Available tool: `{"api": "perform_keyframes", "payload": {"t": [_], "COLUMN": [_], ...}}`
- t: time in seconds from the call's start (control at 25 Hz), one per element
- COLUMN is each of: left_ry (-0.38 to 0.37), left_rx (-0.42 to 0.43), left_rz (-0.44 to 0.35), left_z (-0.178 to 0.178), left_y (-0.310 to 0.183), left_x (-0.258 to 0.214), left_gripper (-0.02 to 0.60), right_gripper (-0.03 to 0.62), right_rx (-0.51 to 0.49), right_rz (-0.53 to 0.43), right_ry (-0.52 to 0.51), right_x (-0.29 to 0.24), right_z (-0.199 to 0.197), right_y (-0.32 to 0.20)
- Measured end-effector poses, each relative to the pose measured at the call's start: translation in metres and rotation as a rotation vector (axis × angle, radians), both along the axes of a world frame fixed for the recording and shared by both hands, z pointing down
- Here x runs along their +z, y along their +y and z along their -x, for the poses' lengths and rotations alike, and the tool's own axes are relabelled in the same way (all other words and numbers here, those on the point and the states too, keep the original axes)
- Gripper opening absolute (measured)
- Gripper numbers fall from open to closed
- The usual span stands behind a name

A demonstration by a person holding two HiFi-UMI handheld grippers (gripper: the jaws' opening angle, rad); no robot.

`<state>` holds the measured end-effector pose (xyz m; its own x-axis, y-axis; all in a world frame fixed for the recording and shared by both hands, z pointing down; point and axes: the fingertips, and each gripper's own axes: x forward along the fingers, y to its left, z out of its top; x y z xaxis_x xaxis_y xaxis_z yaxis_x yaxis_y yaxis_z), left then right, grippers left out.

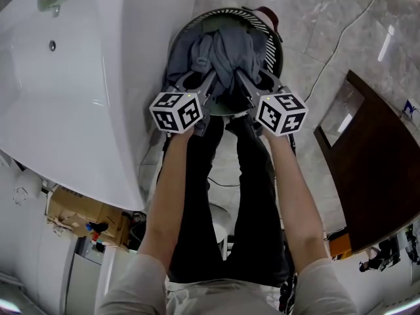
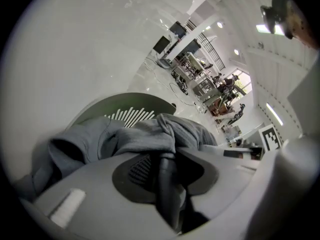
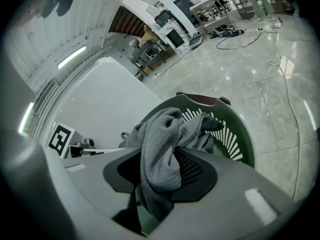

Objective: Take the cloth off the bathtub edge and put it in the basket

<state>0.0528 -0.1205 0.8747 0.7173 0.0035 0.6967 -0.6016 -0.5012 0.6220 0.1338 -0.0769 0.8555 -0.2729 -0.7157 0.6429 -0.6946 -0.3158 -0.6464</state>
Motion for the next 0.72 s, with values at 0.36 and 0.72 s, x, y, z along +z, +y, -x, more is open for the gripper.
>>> {"api": "perform_keyframes", "payload": {"t": [0.36, 0.72], "left_ry": [-0.031, -0.020], "left_rx": [0.083, 0.076], "left_rz": [-0.034, -0.087], "left_z": [0.006, 0.011], "left_y": [0.005, 0.001], "left_x": [-0.014, -0.058], "left_gripper": [0.156, 0.156], "right_gripper": [0.172, 0.183], "right_rx": [-0.012, -0.022], "right_rz": [0.070, 0.062], "right_ry": [0.080, 0.137], "right_x": [-0.008, -0.051], "right_z": [-0.007, -0.003], "right_y": [0.013, 0.019]}}
